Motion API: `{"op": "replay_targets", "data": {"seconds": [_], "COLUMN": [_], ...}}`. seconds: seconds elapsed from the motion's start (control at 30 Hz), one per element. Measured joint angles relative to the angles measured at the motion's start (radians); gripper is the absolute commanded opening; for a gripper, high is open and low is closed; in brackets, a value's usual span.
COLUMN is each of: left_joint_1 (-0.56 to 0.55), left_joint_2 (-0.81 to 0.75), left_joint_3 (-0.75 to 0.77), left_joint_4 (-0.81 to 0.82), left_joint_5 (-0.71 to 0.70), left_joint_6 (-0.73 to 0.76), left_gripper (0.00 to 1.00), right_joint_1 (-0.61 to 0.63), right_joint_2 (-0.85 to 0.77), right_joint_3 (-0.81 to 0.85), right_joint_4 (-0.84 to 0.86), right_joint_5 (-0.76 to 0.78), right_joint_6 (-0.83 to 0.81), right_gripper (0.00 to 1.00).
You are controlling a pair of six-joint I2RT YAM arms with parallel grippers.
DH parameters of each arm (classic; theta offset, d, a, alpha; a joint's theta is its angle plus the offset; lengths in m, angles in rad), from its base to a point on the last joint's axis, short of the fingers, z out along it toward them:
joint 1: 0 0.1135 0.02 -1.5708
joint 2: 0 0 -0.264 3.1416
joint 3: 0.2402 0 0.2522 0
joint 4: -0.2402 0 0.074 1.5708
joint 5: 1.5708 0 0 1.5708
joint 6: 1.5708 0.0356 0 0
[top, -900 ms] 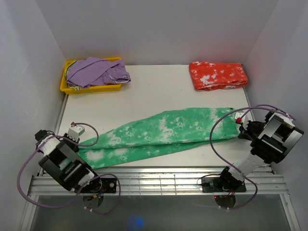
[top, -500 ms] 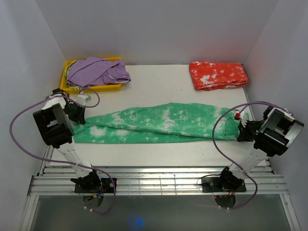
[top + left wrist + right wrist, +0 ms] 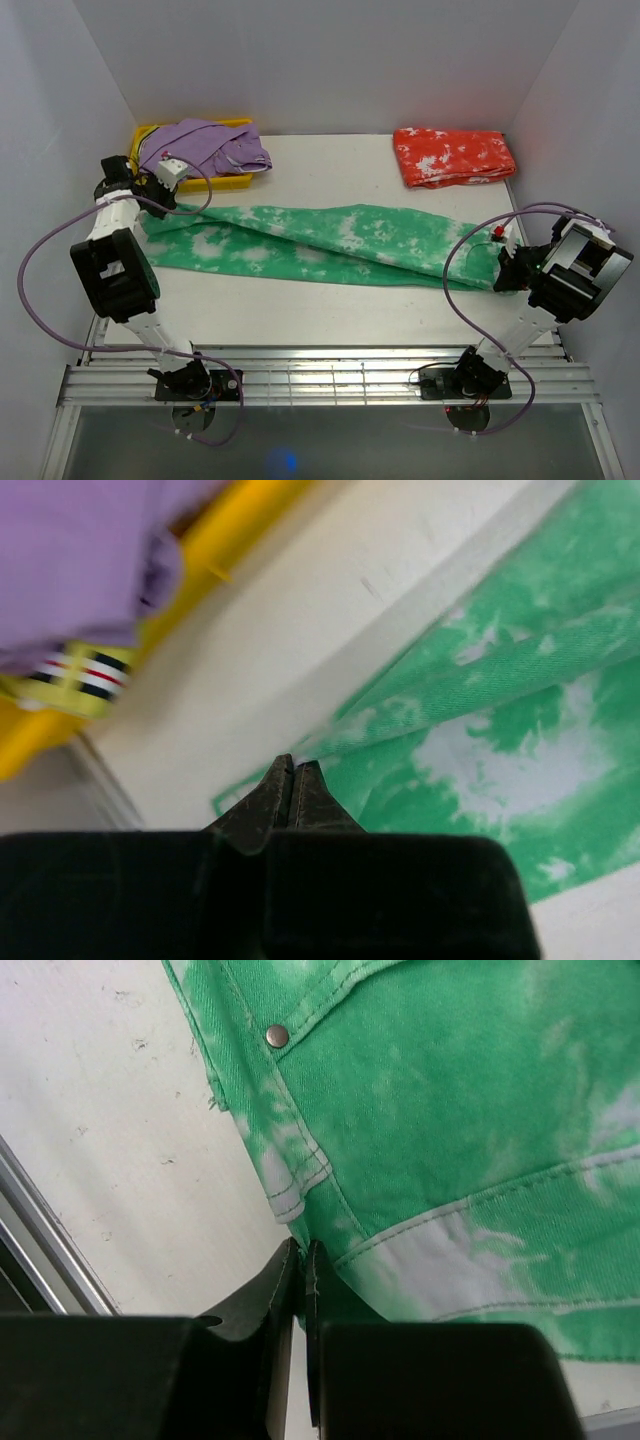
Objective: Fold and stack the trousers
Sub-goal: Fold the trousers
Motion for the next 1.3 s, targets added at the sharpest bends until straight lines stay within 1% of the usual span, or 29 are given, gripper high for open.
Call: {"op": "replay_targets", "data": {"seconds": [0.1, 0.17, 0.3, 0.4, 0.5, 0.57, 0.63, 0.67, 0.7, 0.73, 0.77, 0.8, 0.83, 0.87, 0.9, 0.93, 0.97, 1.0, 1.03, 1.17, 1.23, 1.3], "left_joint_1": [0.006, 0.006, 0.005, 0.008, 0.036, 0.092, 0.177, 0.222, 0.256, 0.298, 0.328, 0.356, 0.380, 0.406, 0.428, 0.449, 0.468, 0.480, 0.494, 0.512, 0.513, 0.513], "left_joint_2": [-0.091, -0.110, -0.053, -0.016, -0.034, -0.087, -0.169, -0.216, -0.251, -0.299, -0.333, -0.359, -0.375, -0.380, -0.380, -0.378, -0.378, -0.377, -0.376, -0.378, -0.378, -0.376], "left_joint_3": [-0.017, -0.005, 0.064, 0.058, -0.021, -0.121, -0.237, -0.295, -0.340, -0.403, -0.454, -0.503, -0.545, -0.578, -0.595, -0.603, -0.593, -0.572, -0.525, -0.340, -0.259, -0.211], "left_joint_4": [0.116, 0.204, 0.314, 0.378, 0.415, 0.408, 0.367, 0.336, 0.309, 0.284, 0.266, 0.261, 0.259, 0.264, 0.253, 0.228, 0.184, 0.147, 0.079, -0.072, -0.139, -0.182], "left_joint_5": [0.061, 0.099, 0.156, 0.183, 0.220, 0.267, 0.322, 0.344, 0.357, 0.362, 0.352, 0.329, 0.295, 0.272, 0.261, 0.250, 0.251, 0.258, 0.272, 0.317, 0.330, 0.333], "left_joint_6": [-0.002, -0.007, -0.021, -0.011, 0.012, 0.033, 0.069, 0.097, 0.133, 0.185, 0.222, 0.269, 0.310, 0.334, 0.355, 0.368, 0.376, 0.380, 0.386, 0.384, 0.366, 0.335], "left_gripper": [0.00, 0.00, 0.00, 0.00, 0.00, 0.00, 0.00, 0.14, 0.28, 0.41, 0.69, 0.98, 0.98, 0.98, 0.98, 0.98, 0.98, 0.98, 0.98, 0.98, 0.94, 0.93], "right_joint_1": [0.003, 0.006, 0.014, 0.019, 0.019, 0.018, 0.019, 0.019, 0.019, 0.019, 0.019, 0.016, 0.012, 0.005, -0.002, -0.009, -0.013, -0.017, -0.021, -0.018, -0.011, -0.001], "right_joint_2": [0.007, 0.006, 0.012, 0.012, 0.012, 0.012, 0.012, 0.012, 0.012, 0.012, 0.012, 0.012, 0.013, 0.015, 0.018, 0.022, 0.023, 0.023, 0.023, 0.023, 0.023, 0.023], "right_joint_3": [0.026, 0.031, 0.046, 0.053, 0.054, 0.054, 0.052, 0.050, 0.047, 0.045, 0.045, 0.046, 0.047, 0.051, 0.063, 0.082, 0.101, 0.119, 0.151, 0.255, 0.294, 0.319], "right_joint_4": [-0.029, -0.050, -0.094, -0.103, -0.102, -0.098, -0.099, -0.099, -0.100, -0.100, -0.098, -0.089, -0.082, -0.072, -0.069, -0.064, -0.061, -0.063, -0.071, -0.086, -0.088, -0.088], "right_joint_5": [-0.031, -0.053, -0.098, -0.114, -0.107, -0.099, -0.097, -0.097, -0.095, -0.090, -0.078, -0.056, -0.034, -0.009, 0.008, 0.024, 0.031, 0.034, 0.036, 0.015, 0.000, -0.012], "right_joint_6": [0.009, 0.012, 0.017, 0.018, 0.019, 0.018, 0.019, 0.019, 0.019, 0.021, 0.024, 0.026, 0.029, 0.033, 0.032, 0.040, 0.040, 0.041, 0.045, 0.067, 0.085, 0.112], "right_gripper": [0.08, 0.08, 0.08, 0.08, 0.08, 0.08, 0.08, 0.08, 0.11, 0.16, 0.21, 0.38, 0.46, 0.51, 0.61, 0.68, 0.78, 0.84, 0.85, 0.84, 0.81, 0.77]}}
